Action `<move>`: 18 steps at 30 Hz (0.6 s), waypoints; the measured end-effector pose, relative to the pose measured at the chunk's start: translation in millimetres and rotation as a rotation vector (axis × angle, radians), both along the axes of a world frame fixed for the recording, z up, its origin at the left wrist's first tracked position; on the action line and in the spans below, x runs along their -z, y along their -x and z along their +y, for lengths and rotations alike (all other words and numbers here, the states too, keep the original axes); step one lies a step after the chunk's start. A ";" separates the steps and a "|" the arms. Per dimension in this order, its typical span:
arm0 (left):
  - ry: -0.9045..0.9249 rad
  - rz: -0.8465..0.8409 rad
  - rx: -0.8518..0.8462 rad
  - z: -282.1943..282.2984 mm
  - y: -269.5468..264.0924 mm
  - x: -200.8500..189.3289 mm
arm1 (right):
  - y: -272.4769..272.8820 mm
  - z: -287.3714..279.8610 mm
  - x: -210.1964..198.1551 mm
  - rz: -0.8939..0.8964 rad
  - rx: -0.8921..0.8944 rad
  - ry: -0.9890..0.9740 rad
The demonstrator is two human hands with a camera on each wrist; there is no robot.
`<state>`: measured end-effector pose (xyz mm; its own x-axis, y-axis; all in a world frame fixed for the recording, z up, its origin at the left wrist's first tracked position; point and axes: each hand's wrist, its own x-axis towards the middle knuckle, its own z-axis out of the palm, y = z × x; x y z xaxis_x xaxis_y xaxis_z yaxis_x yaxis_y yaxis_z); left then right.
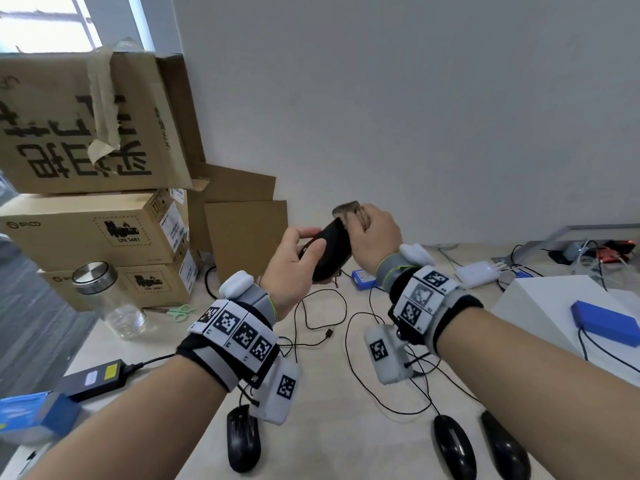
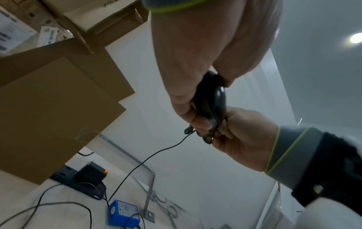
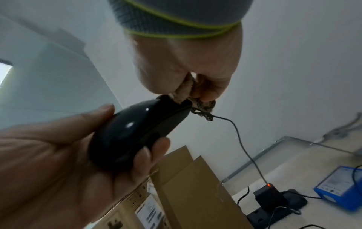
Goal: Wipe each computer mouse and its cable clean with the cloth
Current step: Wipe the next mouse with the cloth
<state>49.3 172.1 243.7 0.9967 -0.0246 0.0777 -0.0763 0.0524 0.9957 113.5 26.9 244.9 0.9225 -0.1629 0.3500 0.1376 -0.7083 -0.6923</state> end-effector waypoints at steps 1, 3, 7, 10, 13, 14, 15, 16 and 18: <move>0.015 0.003 -0.007 -1.2 -0.2 -0.3 | 4.5 3.0 -0.3 -0.020 -0.008 0.004; 0.074 0.022 -0.041 -2.6 -2.4 -1.8 | 24.1 16.3 0.6 -0.131 -0.128 0.009; 0.179 0.076 -0.015 0.7 -5.1 -7.1 | 31.9 14.1 7.5 -0.274 -0.265 0.047; 0.218 0.127 0.047 3.3 -3.7 -8.5 | 8.1 -2.4 8.0 -0.136 -0.072 -0.031; 0.311 0.179 0.016 1.9 -5.0 -10.3 | 10.9 2.1 9.7 -0.148 -0.054 -0.062; 0.349 0.195 -0.029 1.2 -7.1 -9.7 | 16.0 5.5 11.4 -0.172 -0.094 -0.067; 0.387 0.215 -0.083 1.3 -9.2 -7.6 | 22.6 8.6 14.5 -0.195 -0.136 -0.063; 0.425 0.228 -0.134 1.9 -11.5 -5.7 | 28.1 11.0 18.3 -0.217 -0.169 -0.058; 0.501 0.261 -0.187 2.7 -14.6 -2.8 | 37.1 14.5 27.7 -0.273 -0.211 -0.033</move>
